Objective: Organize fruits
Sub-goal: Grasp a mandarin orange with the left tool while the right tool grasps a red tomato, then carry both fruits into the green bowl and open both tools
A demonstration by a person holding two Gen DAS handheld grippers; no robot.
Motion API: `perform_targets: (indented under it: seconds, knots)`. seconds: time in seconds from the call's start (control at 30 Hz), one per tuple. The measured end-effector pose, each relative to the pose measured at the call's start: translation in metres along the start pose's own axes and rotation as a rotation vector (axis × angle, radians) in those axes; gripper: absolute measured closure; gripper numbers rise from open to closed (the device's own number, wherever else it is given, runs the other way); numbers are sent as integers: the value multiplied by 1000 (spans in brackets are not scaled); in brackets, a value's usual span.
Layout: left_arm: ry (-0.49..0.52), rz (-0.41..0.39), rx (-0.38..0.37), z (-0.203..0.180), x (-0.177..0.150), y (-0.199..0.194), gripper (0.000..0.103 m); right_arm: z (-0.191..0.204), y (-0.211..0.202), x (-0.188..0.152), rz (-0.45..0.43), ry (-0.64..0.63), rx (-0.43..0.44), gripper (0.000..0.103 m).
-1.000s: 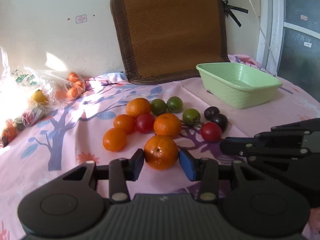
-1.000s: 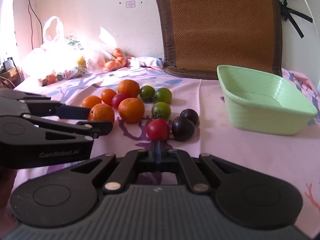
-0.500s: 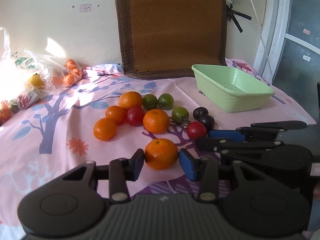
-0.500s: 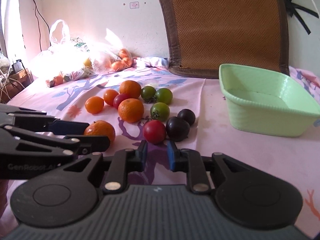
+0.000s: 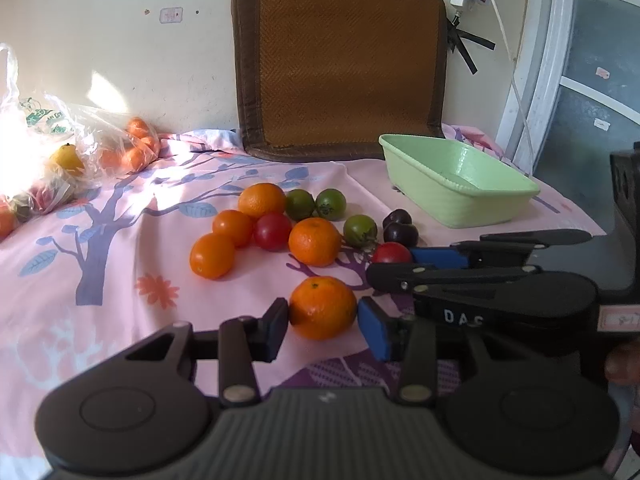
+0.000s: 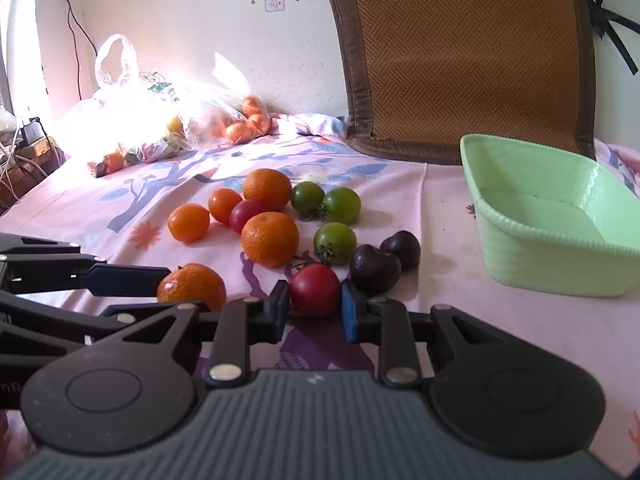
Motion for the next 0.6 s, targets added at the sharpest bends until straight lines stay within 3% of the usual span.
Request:
perform_targets:
  seconds: [0.13, 0.33, 0.47, 0.6]
  knots:
    - [37, -45, -48, -13, 19, -6, 64, -4, -26, -5, -95, 0, -28, 73]
    - [152, -119, -120, -66, 78, 23, 64, -53, -60, 0, -257, 62, -216, 73]
    - [173, -105, -160, -102, 112, 67, 64, -97, -65, 4, -289, 128, -346, 73]
    - [162, -38, -151, -124, 121, 105, 64, -131, -55, 2, -252, 187, -390, 73]
Point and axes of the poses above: each gripper's, at about its wrist camera, not at the fingertips, and y roughly the way its jaws point, z to its left, x to its top, the point moved 1 cm from there along y, roughly the way its jaws point, and after that the axes turned 5 degrees about z, right-handed, at the moved point
